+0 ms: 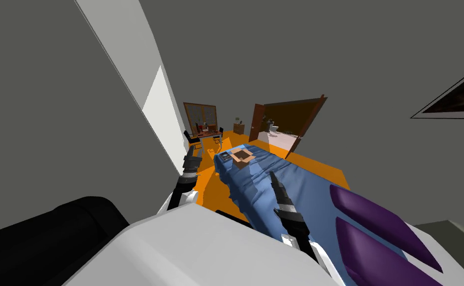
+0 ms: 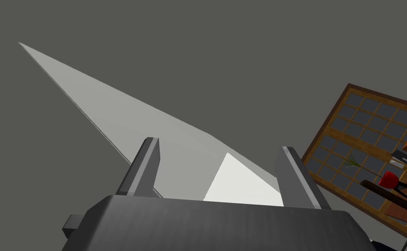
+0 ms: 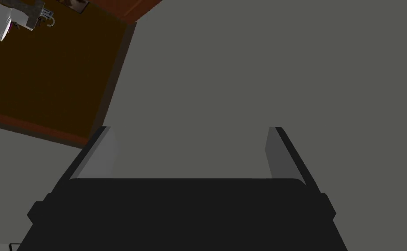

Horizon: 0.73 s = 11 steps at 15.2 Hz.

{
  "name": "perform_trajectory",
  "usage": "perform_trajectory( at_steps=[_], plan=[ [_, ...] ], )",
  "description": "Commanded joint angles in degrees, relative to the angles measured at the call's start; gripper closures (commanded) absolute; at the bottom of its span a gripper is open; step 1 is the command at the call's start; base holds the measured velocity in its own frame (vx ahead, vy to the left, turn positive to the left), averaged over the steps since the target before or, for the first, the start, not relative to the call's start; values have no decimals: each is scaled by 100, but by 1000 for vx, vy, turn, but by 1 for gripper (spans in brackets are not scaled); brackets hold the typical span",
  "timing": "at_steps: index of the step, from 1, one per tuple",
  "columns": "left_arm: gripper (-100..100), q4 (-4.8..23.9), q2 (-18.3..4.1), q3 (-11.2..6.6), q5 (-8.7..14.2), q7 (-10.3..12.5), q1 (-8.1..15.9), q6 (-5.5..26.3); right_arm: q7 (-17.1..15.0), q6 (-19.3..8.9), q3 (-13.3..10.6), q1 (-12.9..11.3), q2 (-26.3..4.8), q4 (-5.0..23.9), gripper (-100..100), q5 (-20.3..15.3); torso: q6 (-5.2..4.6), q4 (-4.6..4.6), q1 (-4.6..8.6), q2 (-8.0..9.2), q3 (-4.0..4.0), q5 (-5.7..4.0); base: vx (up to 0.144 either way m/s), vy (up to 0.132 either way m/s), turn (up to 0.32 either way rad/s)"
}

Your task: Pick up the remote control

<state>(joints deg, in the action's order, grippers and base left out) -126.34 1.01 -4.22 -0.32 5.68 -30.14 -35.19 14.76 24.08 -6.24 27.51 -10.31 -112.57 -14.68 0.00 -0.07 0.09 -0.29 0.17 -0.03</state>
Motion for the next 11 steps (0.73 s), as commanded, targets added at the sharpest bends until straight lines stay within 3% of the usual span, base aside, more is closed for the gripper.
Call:
perform_trajectory(
  at_steps=[1, 3, 4, 6, 7, 9, 11],
  plan=[
    [0, 0, 0, 0, 0, 0, 0, 0, 222, -56, -35, -58, -94, 286, -100, -140, 0, 0, 0, 0, 0, 0, 60, -24, 102],
    [0, 0, 0, 0, 0, 0, 0, 0, 222, -56, -35, -58, -94, 433, -100, -140, 1, 0, 1, 0, 0, 0, 48, -23, 56],
    [0, 0, 0, 0, 0, 0, 0, 0, 402, -94, -85, -91, -131, 617, -100, -260, -1, 1, 0, 4, -2, 0, 45, -18, 53],
    [0, 0, 0, 0, 0, 0, 0, 0, 402, -94, -85, -91, -131, 737, -100, -260, 0, 1, -3, 5, -3, 1, 41, -17, 61],
    [0, 0, 0, 0, 0, 0, 0, 0, 586, -133, -136, -126, -168, 942, -100, -382, 0, 2, -3, 9, -5, 1, 37, -21, 91],
    [0, 0, 0, 0, 0, 0, 0, 0, 586, -133, -136, -126, -168, 1049, -100, -382, 1, 3, -1, 9, -6, 0, 36, -19, 59],
    [0, 0, 0, 0, 0, 0, 0, 0, 774, -174, -189, -161, -205, 1356, -100, -507, 1, 2, -3, 8, -5, 1, 49, -19, 90]
  ],
)
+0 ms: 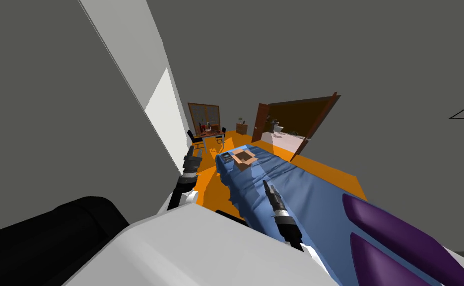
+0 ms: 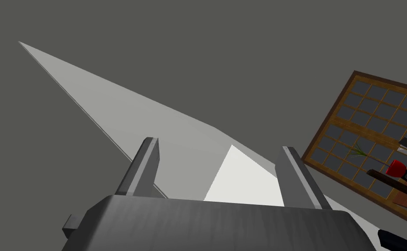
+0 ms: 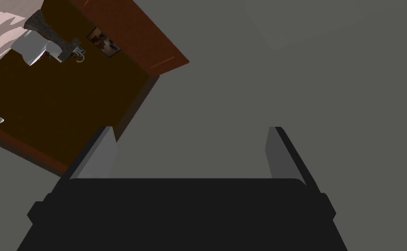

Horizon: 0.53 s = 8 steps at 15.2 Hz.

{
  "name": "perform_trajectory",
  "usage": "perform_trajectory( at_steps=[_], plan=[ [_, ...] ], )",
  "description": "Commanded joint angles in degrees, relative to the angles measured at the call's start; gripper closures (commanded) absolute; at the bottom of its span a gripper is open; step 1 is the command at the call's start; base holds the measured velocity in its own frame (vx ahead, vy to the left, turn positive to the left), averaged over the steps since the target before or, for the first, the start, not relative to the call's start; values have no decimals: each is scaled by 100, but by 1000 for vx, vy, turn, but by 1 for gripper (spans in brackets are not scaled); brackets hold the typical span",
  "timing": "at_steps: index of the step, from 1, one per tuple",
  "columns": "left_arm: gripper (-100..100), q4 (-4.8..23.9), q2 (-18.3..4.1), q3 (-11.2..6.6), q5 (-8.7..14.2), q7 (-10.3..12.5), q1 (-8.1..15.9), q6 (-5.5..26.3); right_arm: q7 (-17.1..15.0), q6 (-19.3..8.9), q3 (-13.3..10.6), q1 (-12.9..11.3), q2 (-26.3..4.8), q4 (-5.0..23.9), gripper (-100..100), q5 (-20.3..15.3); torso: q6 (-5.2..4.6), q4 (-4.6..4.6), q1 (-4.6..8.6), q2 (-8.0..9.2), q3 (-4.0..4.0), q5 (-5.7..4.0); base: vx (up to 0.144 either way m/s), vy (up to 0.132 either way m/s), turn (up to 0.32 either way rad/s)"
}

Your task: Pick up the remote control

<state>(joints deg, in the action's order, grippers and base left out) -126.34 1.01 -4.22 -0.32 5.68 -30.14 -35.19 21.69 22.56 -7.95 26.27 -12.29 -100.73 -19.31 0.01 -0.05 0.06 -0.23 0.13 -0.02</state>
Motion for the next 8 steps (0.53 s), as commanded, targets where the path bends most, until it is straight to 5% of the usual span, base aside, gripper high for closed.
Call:
perform_trajectory(
  at_steps=[1, 6, 8],
  plan=[
    [0, 0, 0, 0, 0, 0, 0, 0, 81, -22, -17, -38, -7, 185, -100, -44, 0, 0, 0, 0, 0, 0, 34, -19, 28],
    [0, 0, 0, 0, 0, 0, 0, 0, 464, -106, -124, -112, -84, 848, -100, -298, 0, 0, -1, 0, 0, 0, 48, -20, 73],
    [0, 0, 0, 0, 0, 0, 0, 0, 464, -106, -124, -112, -84, 848, -100, -298, -2, 0, -2, 1, 0, 1, 31, -16, 18]
  ],
)
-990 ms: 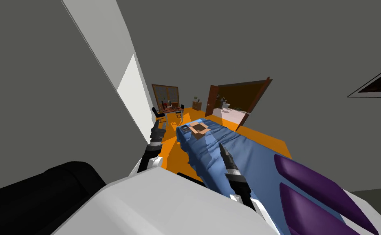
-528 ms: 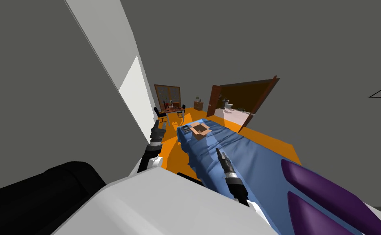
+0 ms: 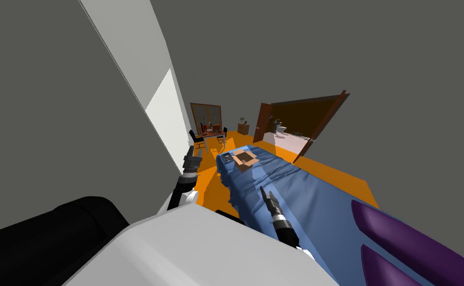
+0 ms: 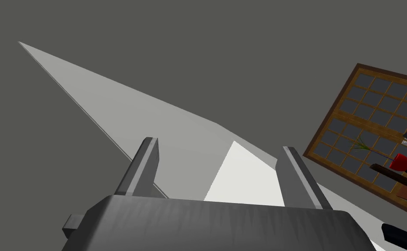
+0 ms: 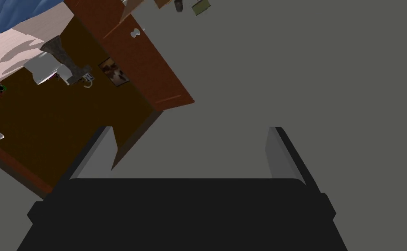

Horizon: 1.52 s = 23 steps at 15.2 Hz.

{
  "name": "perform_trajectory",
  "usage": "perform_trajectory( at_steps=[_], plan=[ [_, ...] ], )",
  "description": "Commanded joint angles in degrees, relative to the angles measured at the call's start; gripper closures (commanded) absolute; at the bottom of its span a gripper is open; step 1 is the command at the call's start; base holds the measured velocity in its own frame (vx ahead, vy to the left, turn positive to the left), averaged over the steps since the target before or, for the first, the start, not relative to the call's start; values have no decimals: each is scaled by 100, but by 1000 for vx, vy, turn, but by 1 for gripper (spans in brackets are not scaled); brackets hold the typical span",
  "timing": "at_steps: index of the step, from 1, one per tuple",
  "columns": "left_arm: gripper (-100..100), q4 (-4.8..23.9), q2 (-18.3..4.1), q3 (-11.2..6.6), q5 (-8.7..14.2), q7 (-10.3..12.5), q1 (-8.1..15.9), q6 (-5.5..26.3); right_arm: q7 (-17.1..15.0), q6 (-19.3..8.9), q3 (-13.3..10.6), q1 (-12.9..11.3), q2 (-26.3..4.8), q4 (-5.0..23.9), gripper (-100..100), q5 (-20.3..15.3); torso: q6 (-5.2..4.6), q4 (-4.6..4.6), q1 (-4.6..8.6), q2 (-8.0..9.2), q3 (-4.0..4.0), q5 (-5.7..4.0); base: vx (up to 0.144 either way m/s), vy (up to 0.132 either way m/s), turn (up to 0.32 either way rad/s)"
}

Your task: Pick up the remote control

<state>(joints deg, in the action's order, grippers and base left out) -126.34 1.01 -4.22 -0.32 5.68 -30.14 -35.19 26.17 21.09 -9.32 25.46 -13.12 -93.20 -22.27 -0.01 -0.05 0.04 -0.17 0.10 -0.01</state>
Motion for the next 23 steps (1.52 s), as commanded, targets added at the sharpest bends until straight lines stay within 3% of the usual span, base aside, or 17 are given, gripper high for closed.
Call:
perform_trajectory(
  at_steps=[1, 6, 7, 8, 9, 12, 14, 15, 18, 19, 22, 23],
  plan=[
    [0, 0, 0, 0, 0, 0, 0, 0, 210, -2, -40, -70, -42, 286, -100, -131, 0, 0, 0, 0, 0, 0, 31, -19, 67],
    [0, 0, 0, 0, 0, 0, 0, 0, 405, -46, -95, -109, -86, 778, -100, -260, 1, -1, 6, -6, 3, -2, 42, -25, 72],
    [0, 0, 0, 0, 0, 0, 0, 0, 601, -91, -149, -150, -131, 1000, -100, -390, 0, -1, 5, -4, 2, -1, 37, -24, 77],
    [0, 0, 0, 0, 0, 0, 0, 0, 601, -91, -149, -150, -131, 1125, -100, -390, 2, 0, 4, -3, 2, -1, 47, -28, 99],
    [0, 0, 0, 0, 0, 0, 0, 0, 601, -91, -149, -150, -131, 1125, -100, -390, 1, -1, 5, -5, 2, -1, 41, -22, 41],
    [0, 0, 0, 0, 0, 0, 0, 0, 991, -181, -257, -231, -228, 1616, -100, -647, 1, -1, 4, -6, 3, -1, 51, -25, 98],
    [0, 0, 0, 0, 0, 0, 0, 0, 991, -181, -257, -231, -228, 1822, -100, -647, 2, -2, 5, -12, 6, -1, 61, -28, 65],
    [0, 0, 0, 0, 0, 0, 0, 0, 1183, -226, -310, -272, -279, 1961, -100, -774, 0, -2, 4, -10, 6, -1, 54, -31, 82],
    [0, 0, 0, 0, 0, 0, 0, 0, 1183, -226, -310, -272, -279, 2170, -100, -774, 0, -1, 4, -5, 3, -1, 32, -23, 38],
    [0, 0, 0, 0, 0, 0, 0, 0, 1373, -271, -362, -313, -332, 2381, -100, -900, -1, 0, 0, 1, -1, 0, 20, -16, 72],
    [0, 0, 0, 0, 0, 0, 0, 0, 1373, -271, -362, -313, -332, 2516, -100, -900, 1, 1, 1, 1, -1, 0, 28, -17, 44],
    [0, 0, 0, 0, 0, 0, 0, 0, 1560, -316, -414, -354, -388, 2753, -100, -1023, 0, 1, -1, 2, -2, 0, 30, -18, 69]
  ],
)
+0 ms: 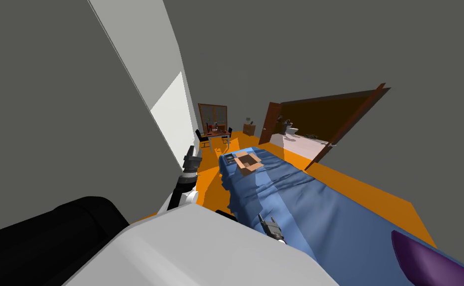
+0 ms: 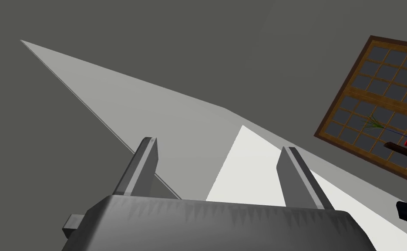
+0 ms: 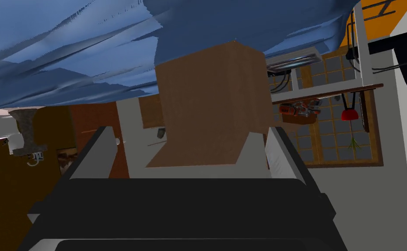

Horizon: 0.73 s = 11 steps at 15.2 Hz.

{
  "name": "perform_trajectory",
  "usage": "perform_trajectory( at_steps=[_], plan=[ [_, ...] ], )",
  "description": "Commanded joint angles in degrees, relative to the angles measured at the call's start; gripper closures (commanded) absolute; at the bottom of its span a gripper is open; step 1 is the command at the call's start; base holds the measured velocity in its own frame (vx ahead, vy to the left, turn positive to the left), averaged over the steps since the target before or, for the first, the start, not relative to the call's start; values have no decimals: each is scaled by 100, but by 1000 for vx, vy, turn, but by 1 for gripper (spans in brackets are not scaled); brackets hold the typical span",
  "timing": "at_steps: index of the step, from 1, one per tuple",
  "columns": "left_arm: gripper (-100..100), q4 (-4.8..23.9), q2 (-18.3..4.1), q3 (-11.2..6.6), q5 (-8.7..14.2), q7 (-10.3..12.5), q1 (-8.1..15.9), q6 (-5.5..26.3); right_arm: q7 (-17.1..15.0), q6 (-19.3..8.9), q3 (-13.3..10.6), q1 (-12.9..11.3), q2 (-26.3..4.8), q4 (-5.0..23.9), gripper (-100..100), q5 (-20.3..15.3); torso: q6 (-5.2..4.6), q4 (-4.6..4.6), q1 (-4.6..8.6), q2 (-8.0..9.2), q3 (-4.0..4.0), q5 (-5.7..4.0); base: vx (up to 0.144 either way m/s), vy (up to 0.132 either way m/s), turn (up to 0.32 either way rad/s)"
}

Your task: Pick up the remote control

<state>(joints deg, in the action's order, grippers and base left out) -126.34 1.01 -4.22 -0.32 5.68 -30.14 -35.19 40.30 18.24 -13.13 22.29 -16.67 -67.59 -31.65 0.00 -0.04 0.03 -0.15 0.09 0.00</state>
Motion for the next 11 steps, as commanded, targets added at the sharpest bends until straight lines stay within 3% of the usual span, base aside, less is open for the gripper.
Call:
perform_trajectory(
  at_steps=[1, 2, 5, 7, 8, 11],
  plan=[
    [0, 0, 0, 0, 0, 0, 0, 0, 148, -30, -33, -36, -33, 286, -100, -85, 0, 0, 0, 0, 0, 0, 38, -27, 76],
    [0, 0, 0, 0, 0, 0, 0, 0, 148, -30, -33, -36, -33, 297, -100, -85, 0, 0, 3, -2, 1, 0, 33, -23, 35],
    [0, 0, 0, 0, 0, 0, 0, 0, 508, -118, -132, -116, -150, 783, -100, -322, 0, -1, 5, -7, 4, -1, 51, -29, 99],
    [0, 0, 0, 0, 0, 0, 0, 0, 508, -118, -132, -116, -150, 963, -100, -322, 0, -2, 8, -11, 6, -2, 45, -33, 56],
    [0, 0, 0, 0, 0, 0, -1, 0, 680, -160, -180, -154, -211, 1240, -100, -435, -1, -2, 6, -7, 5, -2, 40, -26, 79],
    [0, 0, 0, 0, 0, 0, 0, 0, 845, -200, -225, -192, -274, 1521, -100, -544, 0, -1, 5, -8, 4, -1, 50, -29, 94]
  ],
)
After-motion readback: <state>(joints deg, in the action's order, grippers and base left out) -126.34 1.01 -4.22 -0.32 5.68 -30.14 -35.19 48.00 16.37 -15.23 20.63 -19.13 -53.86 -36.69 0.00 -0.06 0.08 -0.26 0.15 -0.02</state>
